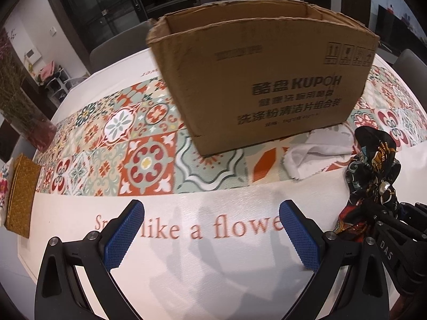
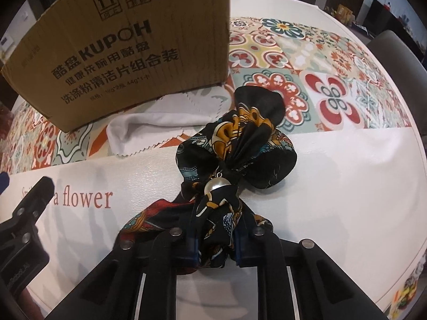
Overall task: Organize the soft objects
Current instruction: 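Grasp the white cloth with the left tool while the right tool holds the scarf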
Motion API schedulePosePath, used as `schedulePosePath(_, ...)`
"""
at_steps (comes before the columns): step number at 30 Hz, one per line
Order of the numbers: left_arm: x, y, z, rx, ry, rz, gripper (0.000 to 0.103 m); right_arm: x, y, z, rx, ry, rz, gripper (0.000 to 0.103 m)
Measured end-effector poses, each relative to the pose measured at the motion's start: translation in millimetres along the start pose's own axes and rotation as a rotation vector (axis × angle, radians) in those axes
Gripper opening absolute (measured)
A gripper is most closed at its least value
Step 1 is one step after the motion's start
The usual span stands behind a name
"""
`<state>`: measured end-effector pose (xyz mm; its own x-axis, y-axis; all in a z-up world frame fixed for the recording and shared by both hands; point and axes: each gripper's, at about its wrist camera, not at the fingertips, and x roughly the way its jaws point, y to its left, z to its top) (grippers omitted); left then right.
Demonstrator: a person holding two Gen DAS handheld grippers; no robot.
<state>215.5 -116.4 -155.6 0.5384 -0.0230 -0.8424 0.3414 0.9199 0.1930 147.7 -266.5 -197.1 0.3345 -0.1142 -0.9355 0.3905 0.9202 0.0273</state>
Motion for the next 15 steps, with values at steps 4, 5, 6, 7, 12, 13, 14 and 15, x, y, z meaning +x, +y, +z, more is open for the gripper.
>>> schedulePosePath(4,3,-17,7,0.025,-0.009,-0.026,0.103,-8,-13,2,0.019,-0.02,0.0,0.018)
schedulePosePath(5,4,-24,10,0.035,-0.012,-0.038,0.103,-12,-19,2,0.03,-0.026,0.0,0.018)
schedulePosePath(6,4,-28,12,0.042,-0.014,-0.045,0.103,-14,-24,3,0.039,-0.03,0.0,0.018)
schedulePosePath(7,5,-33,14,0.05,-0.017,-0.054,0.103,-17,-31,4,0.051,-0.036,-0.002,0.018)
schedulePosePath(12,9,-63,25,0.098,-0.031,-0.096,0.103,-25,-60,11,0.093,-0.053,-0.019,0.018)
schedulePosePath(13,11,-69,27,0.11,-0.032,-0.101,0.103,-26,-64,12,0.101,-0.054,-0.023,0.018)
schedulePosePath(14,10,-74,29,0.117,-0.033,-0.102,0.103,-27,-69,11,0.111,-0.053,-0.027,0.018)
schedulePosePath(15,12,-80,30,0.128,-0.035,-0.106,0.103,-27,-73,12,0.117,-0.051,-0.031,0.018)
